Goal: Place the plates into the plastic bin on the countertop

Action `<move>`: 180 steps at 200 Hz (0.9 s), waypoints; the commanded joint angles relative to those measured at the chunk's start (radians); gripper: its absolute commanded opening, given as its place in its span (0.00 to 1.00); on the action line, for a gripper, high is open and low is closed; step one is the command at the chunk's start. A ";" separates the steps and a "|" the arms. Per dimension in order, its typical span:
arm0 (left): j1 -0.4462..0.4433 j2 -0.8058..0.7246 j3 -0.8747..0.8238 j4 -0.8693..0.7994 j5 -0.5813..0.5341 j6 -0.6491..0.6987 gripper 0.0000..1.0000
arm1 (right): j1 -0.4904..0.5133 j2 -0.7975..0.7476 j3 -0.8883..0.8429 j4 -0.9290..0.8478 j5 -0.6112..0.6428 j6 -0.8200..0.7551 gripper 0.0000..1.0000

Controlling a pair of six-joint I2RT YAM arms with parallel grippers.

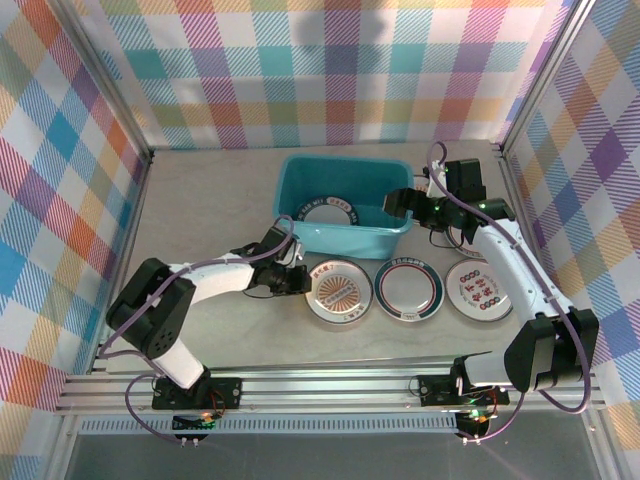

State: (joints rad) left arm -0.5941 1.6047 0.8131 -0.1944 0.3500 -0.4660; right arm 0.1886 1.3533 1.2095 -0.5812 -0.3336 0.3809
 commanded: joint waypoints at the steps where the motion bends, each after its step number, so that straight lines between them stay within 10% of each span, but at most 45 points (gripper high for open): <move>1: 0.002 -0.065 -0.030 -0.132 -0.102 0.026 0.02 | -0.006 0.016 0.003 0.028 -0.038 0.009 0.91; 115: 0.279 -0.575 -0.108 -0.430 -0.159 0.056 0.00 | -0.006 0.121 0.103 0.073 -0.108 0.027 0.92; 180: 0.487 -0.595 -0.023 -0.522 -0.164 0.082 0.00 | -0.006 0.185 0.187 0.060 -0.130 0.035 0.91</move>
State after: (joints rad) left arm -0.1627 0.9981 0.7200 -0.6762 0.1864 -0.4053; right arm 0.1822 1.5188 1.3468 -0.5320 -0.4313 0.4068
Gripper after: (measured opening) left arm 0.057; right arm 0.913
